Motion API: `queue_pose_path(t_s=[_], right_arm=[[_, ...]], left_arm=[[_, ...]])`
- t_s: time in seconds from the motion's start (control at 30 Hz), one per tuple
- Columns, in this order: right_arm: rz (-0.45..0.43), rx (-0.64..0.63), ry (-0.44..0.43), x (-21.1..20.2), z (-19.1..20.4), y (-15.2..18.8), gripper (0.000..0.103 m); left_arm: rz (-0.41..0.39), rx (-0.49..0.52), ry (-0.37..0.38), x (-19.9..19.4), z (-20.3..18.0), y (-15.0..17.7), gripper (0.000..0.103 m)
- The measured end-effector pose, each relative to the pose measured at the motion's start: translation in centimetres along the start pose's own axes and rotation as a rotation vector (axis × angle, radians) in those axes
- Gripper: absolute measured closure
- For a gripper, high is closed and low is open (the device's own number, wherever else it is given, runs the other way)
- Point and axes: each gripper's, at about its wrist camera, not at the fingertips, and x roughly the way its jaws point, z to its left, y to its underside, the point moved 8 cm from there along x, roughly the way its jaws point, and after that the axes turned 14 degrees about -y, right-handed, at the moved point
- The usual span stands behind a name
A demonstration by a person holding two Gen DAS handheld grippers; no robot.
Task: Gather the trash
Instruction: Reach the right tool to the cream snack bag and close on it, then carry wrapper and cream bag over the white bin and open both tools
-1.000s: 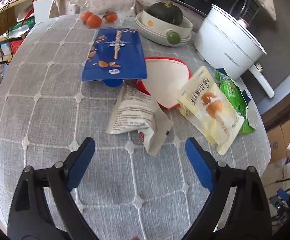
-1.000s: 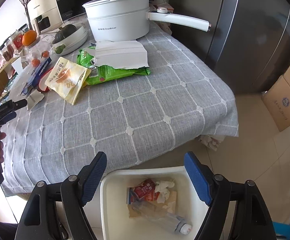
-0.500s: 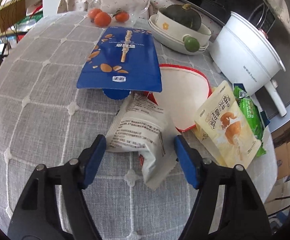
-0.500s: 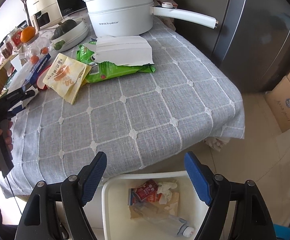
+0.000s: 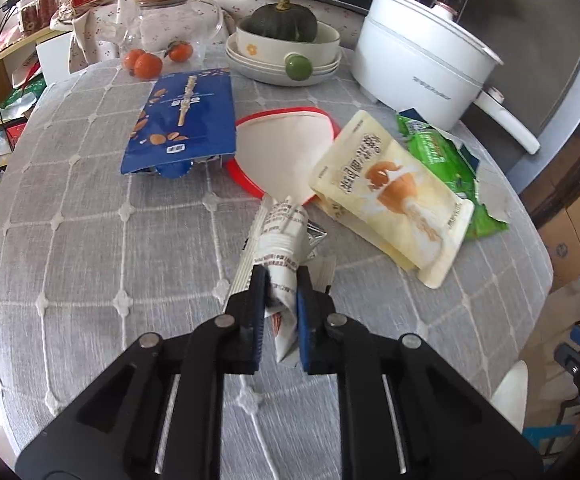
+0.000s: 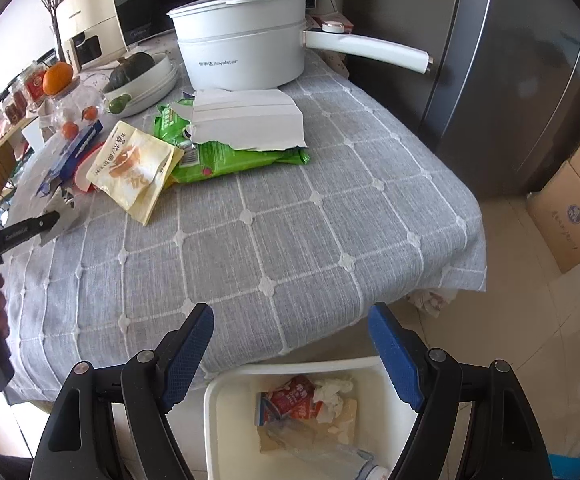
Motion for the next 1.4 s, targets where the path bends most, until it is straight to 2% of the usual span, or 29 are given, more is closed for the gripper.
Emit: queue_pose_path(t_s=[0.1, 0.27, 0.37, 0.53, 0.6, 0.73, 0.77, 0.83, 0.87, 1.0, 1.17, 1.4], right_arm=[[-0.033, -0.028, -0.037, 1.0, 1.8, -1.6, 0.022], [-0.083, -0.089, -0.130, 4.0, 5.9, -4.0, 0.022], [-0.081, -0.046, -0.189, 6.9, 7.4, -5.1, 0.023], [-0.102, 0.049, -0.264, 10.9, 8.3, -6.8, 0.032], [-0.102, 0.075, -0.285, 12.2, 8.5, -7.1, 0.039], [-0.118, 0.106, -0.315, 13.8, 8.9, -7.5, 0.048], [-0.128, 0.103, -0.321, 13.9, 9.1, -7.7, 0.053], [-0.125, 0.099, -0.337, 14.1, 9.6, -8.0, 0.073], [-0.102, 0.093, -0.352, 14.3, 10.0, -7.9, 0.099], [-0.115, 0.051, -0.355, 12.4, 10.9, -7.5, 0.101], [-0.149, -0.031, -0.370, 6.9, 11.4, -7.1, 0.101], [-0.176, -0.121, -0.316, -1.1, 10.2, -4.7, 0.101]], left_arm=[[-0.012, 0.003, 0.041, -2.3, 0.0, 0.4, 0.088], [-0.046, 0.021, 0.060, -5.2, 0.4, 0.7, 0.088], [-0.069, 0.021, 0.065, -6.3, 0.9, 0.9, 0.088], [-0.070, 0.012, 0.080, -7.0, 1.7, 1.3, 0.088], [-0.065, 0.001, 0.083, -7.0, 2.3, 1.4, 0.088], [-0.062, -0.007, 0.063, -6.9, 3.6, 1.6, 0.088], [-0.062, -0.012, 0.062, -6.9, 3.9, 1.6, 0.088], [-0.062, -0.019, 0.059, -6.9, 4.4, 1.6, 0.088], [-0.062, -0.021, 0.058, -7.0, 4.6, 1.6, 0.088], [-0.059, -0.035, 0.069, -7.4, 5.1, 1.8, 0.088], [-0.081, -0.029, 0.093, -8.8, 4.8, 1.9, 0.088], [-0.129, 0.055, 0.138, -12.0, 2.5, 2.6, 0.088]])
